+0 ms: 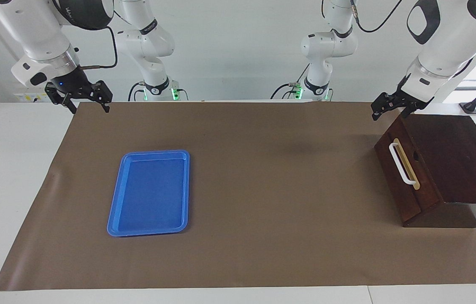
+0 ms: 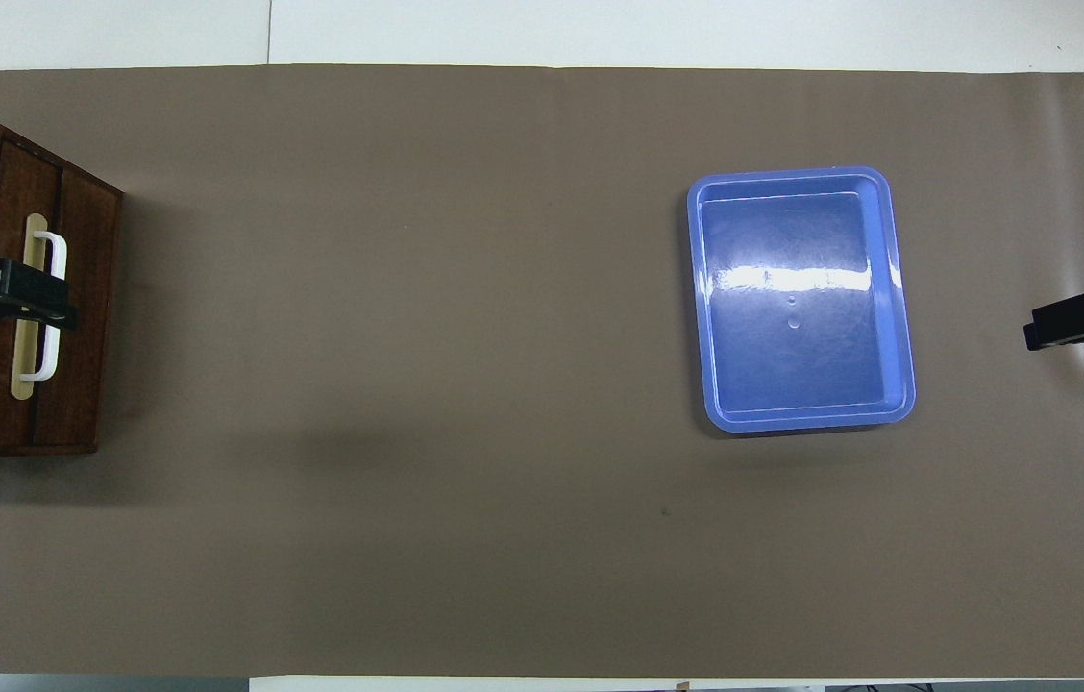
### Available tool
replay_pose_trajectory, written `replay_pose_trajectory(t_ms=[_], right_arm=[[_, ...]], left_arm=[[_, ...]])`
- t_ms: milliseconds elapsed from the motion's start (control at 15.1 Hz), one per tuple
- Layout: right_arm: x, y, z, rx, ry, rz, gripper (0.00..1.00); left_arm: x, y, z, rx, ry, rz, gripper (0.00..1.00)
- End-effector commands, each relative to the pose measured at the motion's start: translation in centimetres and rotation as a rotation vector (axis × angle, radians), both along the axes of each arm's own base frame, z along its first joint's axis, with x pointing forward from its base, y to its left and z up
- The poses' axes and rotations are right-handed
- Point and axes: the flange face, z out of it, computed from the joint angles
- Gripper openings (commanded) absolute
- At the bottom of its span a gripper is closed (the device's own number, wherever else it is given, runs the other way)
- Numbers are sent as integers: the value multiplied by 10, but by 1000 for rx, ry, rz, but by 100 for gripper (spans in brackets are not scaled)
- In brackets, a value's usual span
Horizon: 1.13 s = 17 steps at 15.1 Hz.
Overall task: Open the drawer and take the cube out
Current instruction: 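Grasp the white drawer handle with the left gripper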
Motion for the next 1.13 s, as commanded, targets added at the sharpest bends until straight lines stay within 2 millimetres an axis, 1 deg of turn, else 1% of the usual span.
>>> replay_pose_trajectory(t_ms=[0,133,266,332,399,465,531,598,664,864,997,1063], right_arm=[[-5,0,2,11,-7,-15,100],[-5,0,2,11,-7,-16,100],[-4,0,1,11,-5,-15,100],[-5,0,2,11,-7,-16,100],[-4,0,2,11,-7,-15,100],[-5,0,2,11,-7,-15,100],[-5,0,3,10,-8,-15,100],[-5,0,2,11,-7,-16,100],[-4,0,2,11,-7,-16,100],[-4,-1,1,11,-5,-18,100],[-5,-1,2,11,-5,-18,100],[-5,-1,1,11,-4,-18,100]], left_arm=[[2,4,4,-19,-11,-3,100],[3,2,4,-18,-18,-8,100],[3,-3,-4,-9,-57,-20,100],[1,-4,-13,-7,-89,-23,100],[2,-5,-29,18,-121,-32,100],[5,-5,-42,75,-152,-60,100],[10,-17,-53,125,-186,-116,100],[17,-25,-61,172,-206,-156,100],[26,-24,-77,225,-196,-186,100],[38,-24,-106,279,-190,-228,100],[36,-20,-130,315,-180,-263,100],[34,-17,-148,339,-193,-295,100]])
